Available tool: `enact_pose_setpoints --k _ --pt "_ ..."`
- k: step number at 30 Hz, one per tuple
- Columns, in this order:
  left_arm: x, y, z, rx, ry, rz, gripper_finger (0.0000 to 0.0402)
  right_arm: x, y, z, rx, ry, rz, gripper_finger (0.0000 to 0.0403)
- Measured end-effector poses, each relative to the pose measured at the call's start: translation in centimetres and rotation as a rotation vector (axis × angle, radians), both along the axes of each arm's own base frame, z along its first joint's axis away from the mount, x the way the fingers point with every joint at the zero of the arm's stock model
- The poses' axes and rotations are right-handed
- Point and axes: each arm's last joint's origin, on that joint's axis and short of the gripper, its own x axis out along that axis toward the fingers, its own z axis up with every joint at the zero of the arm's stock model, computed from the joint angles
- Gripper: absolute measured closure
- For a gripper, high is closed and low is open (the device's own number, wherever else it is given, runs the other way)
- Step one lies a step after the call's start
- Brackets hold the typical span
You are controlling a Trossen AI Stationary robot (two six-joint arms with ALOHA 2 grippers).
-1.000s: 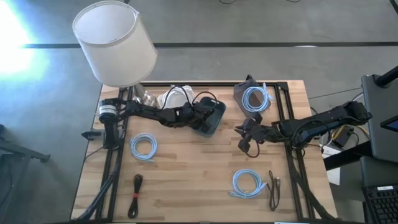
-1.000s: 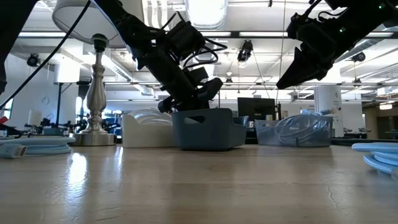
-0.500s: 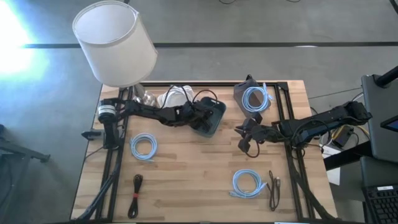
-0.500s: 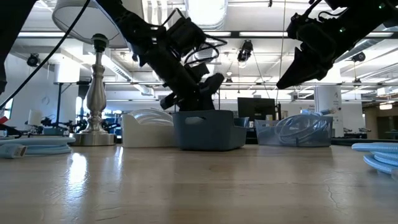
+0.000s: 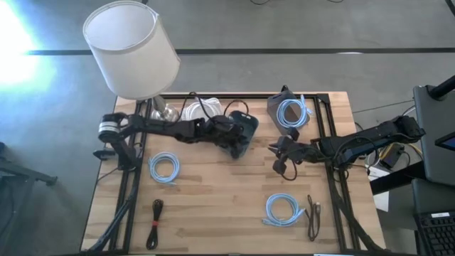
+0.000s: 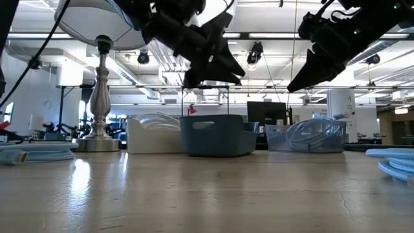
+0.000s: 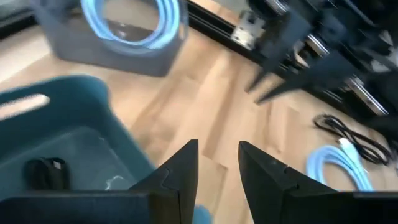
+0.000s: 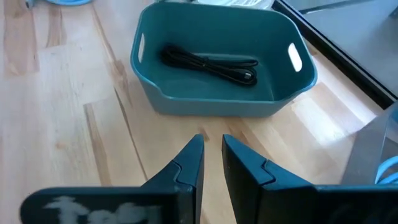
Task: Sort HDMI cables
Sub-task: Put the left blue HDMI cable into the black bin
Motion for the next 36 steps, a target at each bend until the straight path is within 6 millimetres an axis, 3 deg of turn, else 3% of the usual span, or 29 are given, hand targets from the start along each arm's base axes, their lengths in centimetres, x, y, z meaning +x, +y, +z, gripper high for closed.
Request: enact_pose_setpoints --k 11,19,25,36 --pt "-0.2 -5.4 0.3 -0.006 0.016 -0.119 0.029 0.8 0.1 1.1 -0.061 -0.108 0.058 0.0351" --pt "-1.6 -8.4 -1.1 -0.091 0.217 -0.127 0.0294 1.2 -0.2 1.7 -0.122 -0.139 0.077 0.0344" --pt "-4.3 -10.0 -1.3 -0.115 0.406 0.013 0.0294 1.3 -1.2 1.8 -0.169 -0.124 0.06 0.0314" --pt "-11.2 -11.3 -1.0 0.041 0.752 0.401 0.0294 1.6 -3.2 2.4 -0.186 -0.184 -0.026 0.0289"
